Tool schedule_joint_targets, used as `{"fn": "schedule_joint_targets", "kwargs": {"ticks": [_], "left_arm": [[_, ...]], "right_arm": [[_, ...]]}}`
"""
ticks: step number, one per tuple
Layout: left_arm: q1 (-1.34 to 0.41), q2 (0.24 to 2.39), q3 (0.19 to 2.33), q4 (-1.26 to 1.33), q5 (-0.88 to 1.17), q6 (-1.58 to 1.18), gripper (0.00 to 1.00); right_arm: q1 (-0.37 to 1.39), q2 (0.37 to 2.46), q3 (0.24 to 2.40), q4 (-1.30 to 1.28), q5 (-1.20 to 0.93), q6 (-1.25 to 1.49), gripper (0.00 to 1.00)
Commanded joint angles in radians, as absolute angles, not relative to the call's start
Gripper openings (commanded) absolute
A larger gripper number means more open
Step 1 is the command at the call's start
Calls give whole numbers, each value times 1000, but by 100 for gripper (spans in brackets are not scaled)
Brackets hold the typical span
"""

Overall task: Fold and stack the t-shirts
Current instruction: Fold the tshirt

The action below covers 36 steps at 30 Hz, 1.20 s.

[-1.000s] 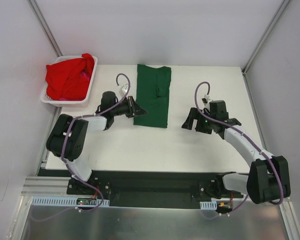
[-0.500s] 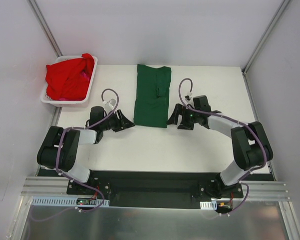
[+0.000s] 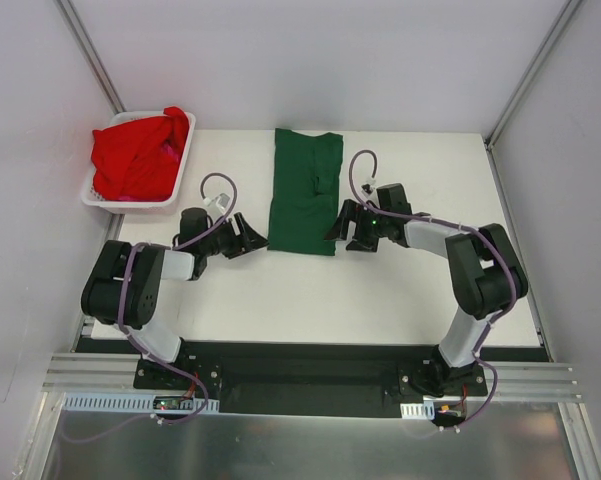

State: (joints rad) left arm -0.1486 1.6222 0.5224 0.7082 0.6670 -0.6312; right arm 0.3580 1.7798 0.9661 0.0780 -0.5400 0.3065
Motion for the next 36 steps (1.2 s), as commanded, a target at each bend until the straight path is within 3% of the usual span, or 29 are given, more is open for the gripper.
{"fn": "schedule_joint_targets", "kwargs": {"ticks": [1,29,36], "left_arm": [[-141,1657,548,758,661,-591,63],[-202,1830,641,841,698,-647,64],[-239,1858,661,839,696,-649,58]], "right_arm": [[365,1787,974,115,-555,316,95],[391,1859,951,166,-568,350,82],[394,1864,951,172,-572,351,74]]}}
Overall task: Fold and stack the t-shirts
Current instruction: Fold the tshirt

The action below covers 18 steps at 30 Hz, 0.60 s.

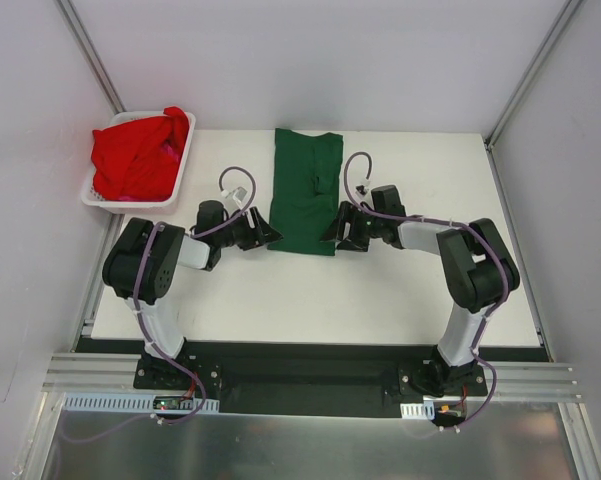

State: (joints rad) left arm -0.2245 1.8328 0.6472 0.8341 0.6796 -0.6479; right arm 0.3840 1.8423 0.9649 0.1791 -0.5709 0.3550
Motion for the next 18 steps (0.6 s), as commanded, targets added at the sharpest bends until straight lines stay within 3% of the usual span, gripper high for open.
{"fn": "schedule_joint_targets", "kwargs": {"ticks": [1,4,7,18], "left_arm": [[-244,1859,660,839,698,-649,52],[-247,1862,657,839,699,-647,41],[-247,1861,653,836,699,-640,38],[-247,1856,646,828,703,-635,37]], "right_arm": [[396,1864,951,172,-572,351,73],[394,1865,950,170,-572,353,68],[396,1865,948,172,-572,351,63],[397,1861,940,172,-578,351,47]]}}
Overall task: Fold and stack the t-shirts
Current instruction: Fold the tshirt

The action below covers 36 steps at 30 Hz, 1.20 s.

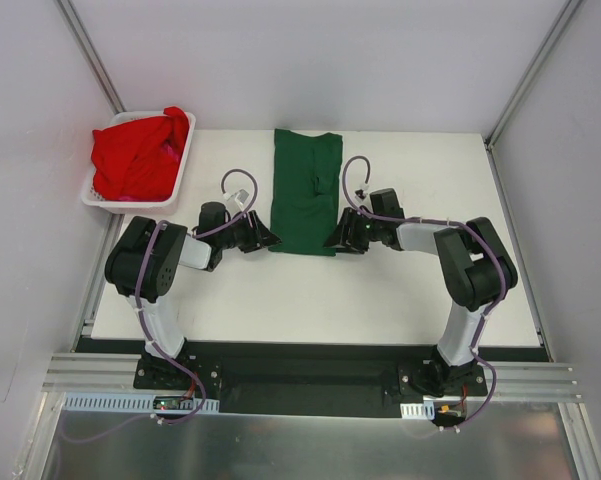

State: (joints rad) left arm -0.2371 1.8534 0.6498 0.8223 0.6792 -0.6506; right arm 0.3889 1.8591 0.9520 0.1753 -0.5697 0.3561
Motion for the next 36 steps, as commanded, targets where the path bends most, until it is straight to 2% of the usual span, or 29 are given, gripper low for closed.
{"fn": "schedule_joint_targets", "kwargs": {"ticks": [1,7,9,13,14,17,27,36], "left_arm": [[-247,1856,644,828,703,-635,37],[-247,1861,634,830,703,-634,31],[-249,1861,630,830,704,-634,27],[-253,1865,627,834,716,-637,6],[-255,1865,626,836,718,-637,0],[-259,1864,621,836,719,-638,0],[-304,1787,506,838,715,-647,0],[-374,1602,327,815,680,-680,0]], "right_arm": [[399,1861,940,172,-578,351,46],[397,1861,930,172,-577,348,39],[397,1864,928,172,-581,348,32],[397,1867,928,173,-587,348,21],[397,1867,928,175,-589,348,16],[397,1865,925,175,-592,350,2],[406,1806,864,160,-592,367,1],[454,1642,764,72,-572,357,1]]}}
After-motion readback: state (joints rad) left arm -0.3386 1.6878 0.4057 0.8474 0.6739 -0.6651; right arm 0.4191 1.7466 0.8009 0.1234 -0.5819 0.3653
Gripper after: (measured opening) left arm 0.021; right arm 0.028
